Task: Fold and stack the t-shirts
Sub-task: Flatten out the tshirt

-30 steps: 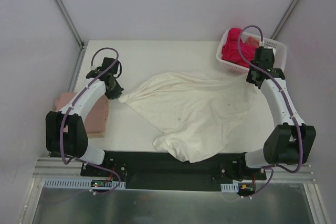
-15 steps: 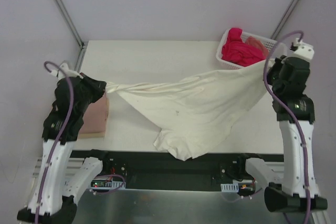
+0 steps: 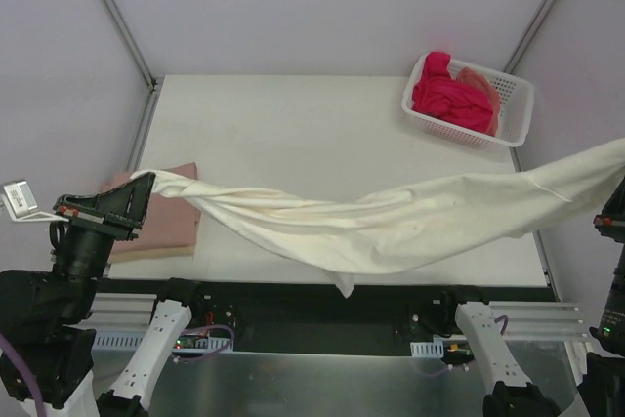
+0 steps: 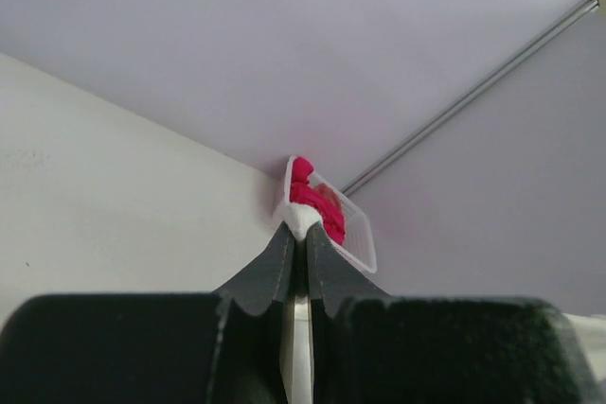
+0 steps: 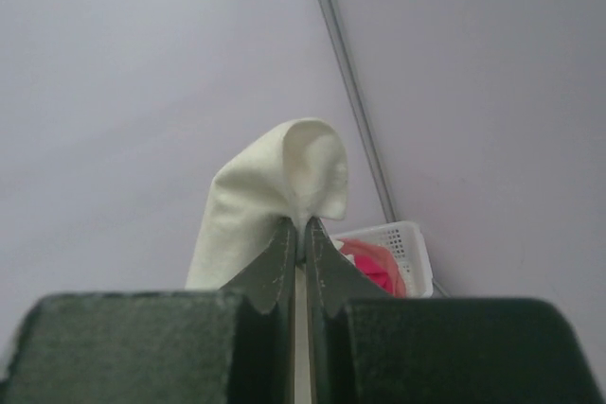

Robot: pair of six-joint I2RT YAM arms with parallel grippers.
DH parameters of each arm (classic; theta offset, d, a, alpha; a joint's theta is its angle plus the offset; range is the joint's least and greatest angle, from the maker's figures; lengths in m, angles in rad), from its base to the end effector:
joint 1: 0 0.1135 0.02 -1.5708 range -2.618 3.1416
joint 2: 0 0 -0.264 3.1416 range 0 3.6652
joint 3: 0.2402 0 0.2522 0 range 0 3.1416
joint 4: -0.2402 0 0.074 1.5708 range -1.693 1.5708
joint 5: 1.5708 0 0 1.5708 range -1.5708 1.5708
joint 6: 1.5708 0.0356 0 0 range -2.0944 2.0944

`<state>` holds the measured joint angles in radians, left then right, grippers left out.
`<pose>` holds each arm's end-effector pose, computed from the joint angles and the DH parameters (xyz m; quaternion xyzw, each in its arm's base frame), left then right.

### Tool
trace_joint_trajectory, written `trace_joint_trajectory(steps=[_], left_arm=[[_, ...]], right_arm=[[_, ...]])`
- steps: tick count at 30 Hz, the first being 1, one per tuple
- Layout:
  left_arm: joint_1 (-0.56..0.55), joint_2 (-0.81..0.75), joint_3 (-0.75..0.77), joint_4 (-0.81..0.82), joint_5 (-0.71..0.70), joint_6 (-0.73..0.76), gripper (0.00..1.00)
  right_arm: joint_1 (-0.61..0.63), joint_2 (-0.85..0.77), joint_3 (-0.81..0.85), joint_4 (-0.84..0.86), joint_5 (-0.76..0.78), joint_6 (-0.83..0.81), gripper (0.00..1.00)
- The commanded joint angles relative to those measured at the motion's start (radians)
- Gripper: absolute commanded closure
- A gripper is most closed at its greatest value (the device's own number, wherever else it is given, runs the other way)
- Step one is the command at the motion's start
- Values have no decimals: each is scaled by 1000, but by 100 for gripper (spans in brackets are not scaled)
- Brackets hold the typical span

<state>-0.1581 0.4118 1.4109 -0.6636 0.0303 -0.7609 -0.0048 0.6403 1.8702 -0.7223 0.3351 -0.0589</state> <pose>-0.0361 0.0047 0.4937 -0.1601 0.5566 -0.3694 0.7267 -0.0724 -0.0114 0.5745 0.1302 0.5035 -0.1116 0.8468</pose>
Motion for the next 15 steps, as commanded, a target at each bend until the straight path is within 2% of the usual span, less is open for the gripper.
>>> trace_joint_trajectory(steps=[1,4,9,11,13,14,15], left_arm=[[-4,50,23,-4,-12,-3,100],[-4,97,-44,-8,-78,-3,100],[-4,278,-257,-8,-182,-26,100],[-4,349,-337,-5,-225,-32,84],[-3,462,-372,-5,-242,-37,54],[-3,529,-381,-5,-247,-34,19],[-3,557,-382,-4,-245,-26,7]], right_arm=[[-4,137,17,-11,87,-64,99],[-4,226,-46,33,93,-84,99],[-6,399,-222,187,107,-128,99],[-7,514,-278,254,105,-143,98],[-9,655,-279,268,87,-165,94],[-9,701,-248,250,78,-167,81],[-9,744,-227,223,59,-153,67]])
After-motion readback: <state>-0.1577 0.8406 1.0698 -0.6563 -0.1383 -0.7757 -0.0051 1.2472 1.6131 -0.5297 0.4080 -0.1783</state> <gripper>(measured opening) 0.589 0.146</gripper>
